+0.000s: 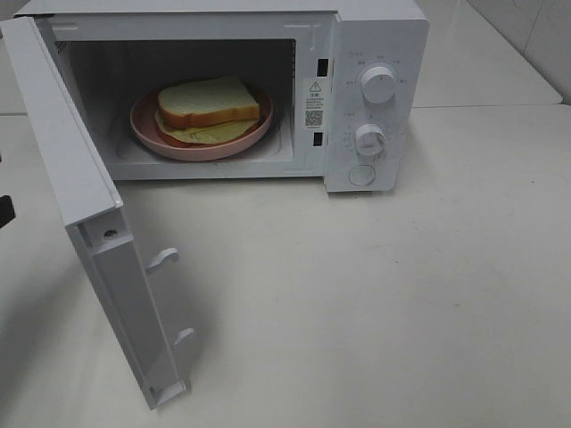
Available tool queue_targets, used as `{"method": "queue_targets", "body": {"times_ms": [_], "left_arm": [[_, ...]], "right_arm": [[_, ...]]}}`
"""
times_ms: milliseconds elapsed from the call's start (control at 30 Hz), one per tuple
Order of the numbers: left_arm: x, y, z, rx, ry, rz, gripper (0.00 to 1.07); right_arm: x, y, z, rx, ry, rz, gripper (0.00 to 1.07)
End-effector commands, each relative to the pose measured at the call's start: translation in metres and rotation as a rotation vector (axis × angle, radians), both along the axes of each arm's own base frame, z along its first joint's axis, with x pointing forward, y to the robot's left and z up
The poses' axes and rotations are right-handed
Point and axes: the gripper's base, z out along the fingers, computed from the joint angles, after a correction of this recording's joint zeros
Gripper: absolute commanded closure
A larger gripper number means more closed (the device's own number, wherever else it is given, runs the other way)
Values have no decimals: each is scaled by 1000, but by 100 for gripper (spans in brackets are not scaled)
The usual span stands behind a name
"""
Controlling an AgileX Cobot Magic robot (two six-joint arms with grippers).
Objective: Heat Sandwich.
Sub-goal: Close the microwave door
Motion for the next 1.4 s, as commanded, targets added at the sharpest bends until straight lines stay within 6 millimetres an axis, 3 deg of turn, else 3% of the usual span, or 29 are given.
{"method": "queue_targets", "body": {"times_ms": [33, 433, 867, 1400], "left_arm": [[9, -16, 2, 0, -29, -79, 107], [27, -46, -1, 4, -30, -191, 107], [49, -76, -1, -55, -39, -191, 107], [72, -142, -2, -106, -64, -233, 107]], "right_arm": [[-4, 0, 0, 1, -38, -3, 35], [-4, 0, 0, 1, -38, -3, 35], [-4, 0, 0, 1, -38, -3, 35], [-4, 0, 0, 1, -38, -3, 35]]}}
